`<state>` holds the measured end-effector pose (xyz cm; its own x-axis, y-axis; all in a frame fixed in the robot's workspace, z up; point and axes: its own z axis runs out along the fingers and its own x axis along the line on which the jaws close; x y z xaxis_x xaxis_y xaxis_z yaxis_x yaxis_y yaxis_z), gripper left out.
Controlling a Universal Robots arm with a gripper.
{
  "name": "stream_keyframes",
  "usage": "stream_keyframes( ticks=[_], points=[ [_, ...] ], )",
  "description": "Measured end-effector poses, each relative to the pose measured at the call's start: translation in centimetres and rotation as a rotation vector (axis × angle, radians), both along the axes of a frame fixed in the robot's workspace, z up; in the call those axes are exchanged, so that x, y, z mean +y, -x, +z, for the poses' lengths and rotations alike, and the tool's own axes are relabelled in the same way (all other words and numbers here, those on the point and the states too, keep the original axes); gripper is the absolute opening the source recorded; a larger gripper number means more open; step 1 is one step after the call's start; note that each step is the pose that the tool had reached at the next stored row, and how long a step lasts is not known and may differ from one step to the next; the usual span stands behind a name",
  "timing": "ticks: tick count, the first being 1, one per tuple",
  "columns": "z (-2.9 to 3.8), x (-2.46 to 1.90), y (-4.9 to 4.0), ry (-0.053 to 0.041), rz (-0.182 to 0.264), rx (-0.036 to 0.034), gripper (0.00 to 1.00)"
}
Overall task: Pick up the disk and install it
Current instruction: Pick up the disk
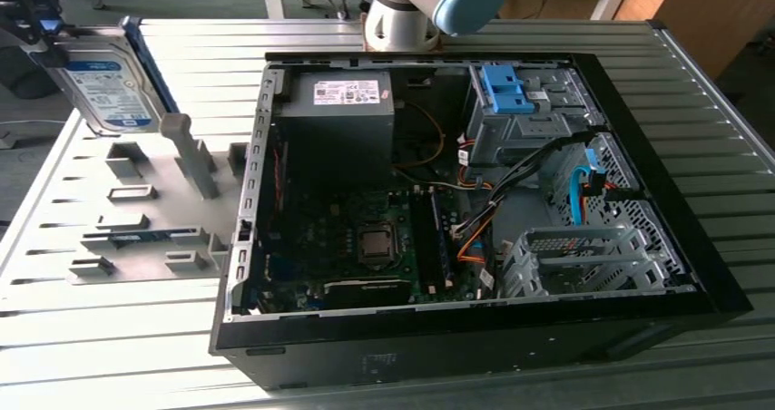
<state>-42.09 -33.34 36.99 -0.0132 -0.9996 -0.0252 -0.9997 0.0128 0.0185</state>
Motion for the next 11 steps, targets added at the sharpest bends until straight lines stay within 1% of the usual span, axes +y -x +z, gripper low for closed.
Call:
stream_keyframes(
  ticks=[11],
  points=[
    [0.98, 0.0, 0.0, 0.0, 0.0, 0.0001, 0.36]
  ],
)
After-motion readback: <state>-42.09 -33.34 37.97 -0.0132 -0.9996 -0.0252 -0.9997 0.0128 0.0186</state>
